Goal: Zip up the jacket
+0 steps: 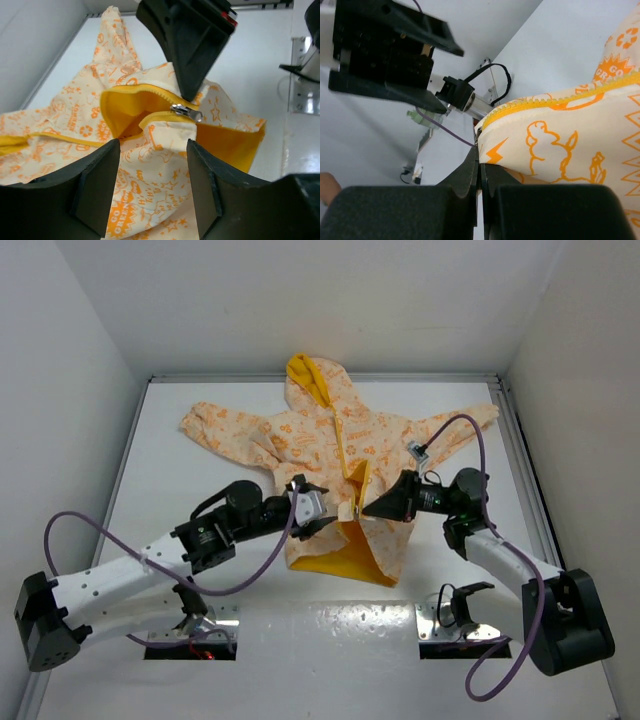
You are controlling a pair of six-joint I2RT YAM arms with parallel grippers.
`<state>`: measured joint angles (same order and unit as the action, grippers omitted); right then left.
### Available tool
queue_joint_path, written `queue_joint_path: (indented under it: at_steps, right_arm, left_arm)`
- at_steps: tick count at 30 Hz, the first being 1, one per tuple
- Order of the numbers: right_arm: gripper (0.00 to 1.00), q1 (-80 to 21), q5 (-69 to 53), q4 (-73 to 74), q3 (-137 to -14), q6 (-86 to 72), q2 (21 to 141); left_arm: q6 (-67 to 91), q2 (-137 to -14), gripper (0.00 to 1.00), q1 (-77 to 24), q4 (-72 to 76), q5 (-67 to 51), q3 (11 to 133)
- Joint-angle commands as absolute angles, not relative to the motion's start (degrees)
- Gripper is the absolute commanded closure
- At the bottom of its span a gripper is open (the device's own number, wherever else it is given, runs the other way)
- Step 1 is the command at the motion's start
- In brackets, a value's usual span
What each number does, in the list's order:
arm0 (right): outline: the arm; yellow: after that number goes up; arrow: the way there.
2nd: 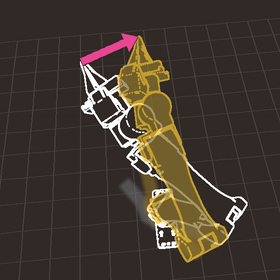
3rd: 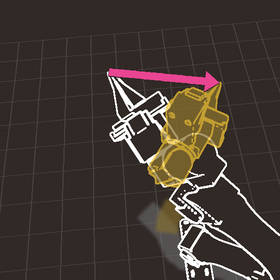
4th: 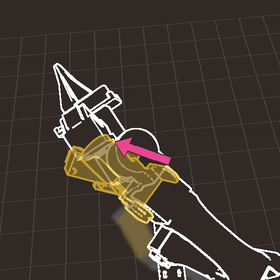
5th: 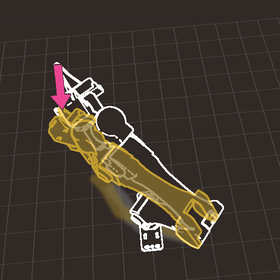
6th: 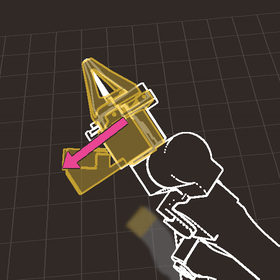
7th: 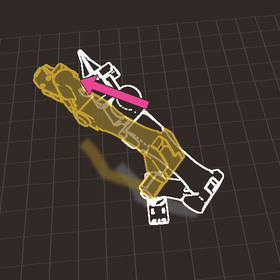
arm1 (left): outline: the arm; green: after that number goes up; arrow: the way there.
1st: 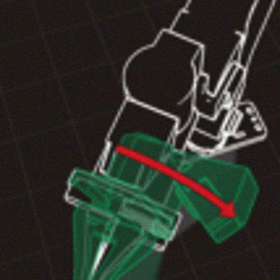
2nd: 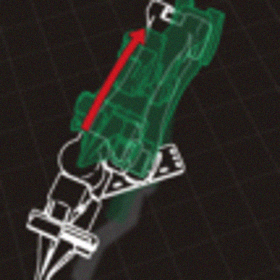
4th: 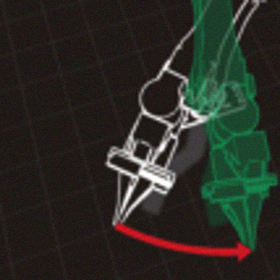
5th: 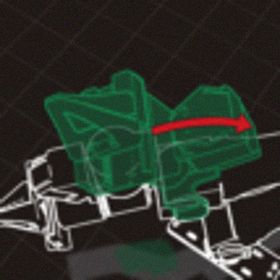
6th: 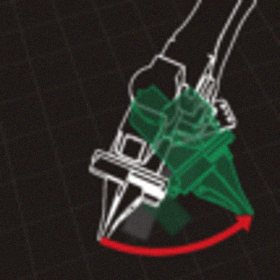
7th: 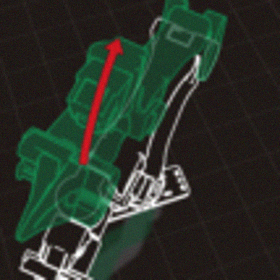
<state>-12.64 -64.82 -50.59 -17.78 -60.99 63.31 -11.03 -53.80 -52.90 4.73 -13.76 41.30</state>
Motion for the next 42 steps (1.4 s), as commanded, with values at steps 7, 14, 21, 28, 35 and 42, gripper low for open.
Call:
queue_joint_path:
  at_steps: [7,14,21,28,35,42]
  right_arm:
    - [1.00,-13.27,-57.57,-46.76,-18.02,-67.23,62.58]
    - [1.00,-14.15,-56.69,-44.65,-18.54,-69.52,62.84]
    - [1.00,-15.03,-55.90,-43.59,-18.81,-72.24,62.75]
    - [1.00,-15.82,-55.81,-43.77,-19.60,-73.30,62.75]
    - [1.00,-16.35,-56.07,-43.95,-19.78,-73.57,62.67]
    - [1.00,-16.87,-56.42,-44.38,-19.60,-73.92,62.67]
  left_arm:
    - [-30.40,-50.80,0.38,-65.03,10.10,-1.77,35.77]
    - [-35.86,-54.75,0.38,-72.06,18.45,5.09,33.75]
    - [-36.39,-58.62,0.52,-72.07,20.30,5.71,34.28]
    - [-36.91,-60.47,0.58,-72.07,21.45,5.71,34.80]
    - [-36.39,-62.66,0.61,-71.02,22.67,5.10,34.80]
    - [-36.39,-64.51,0.62,-69.79,23.20,5.10,35.85]
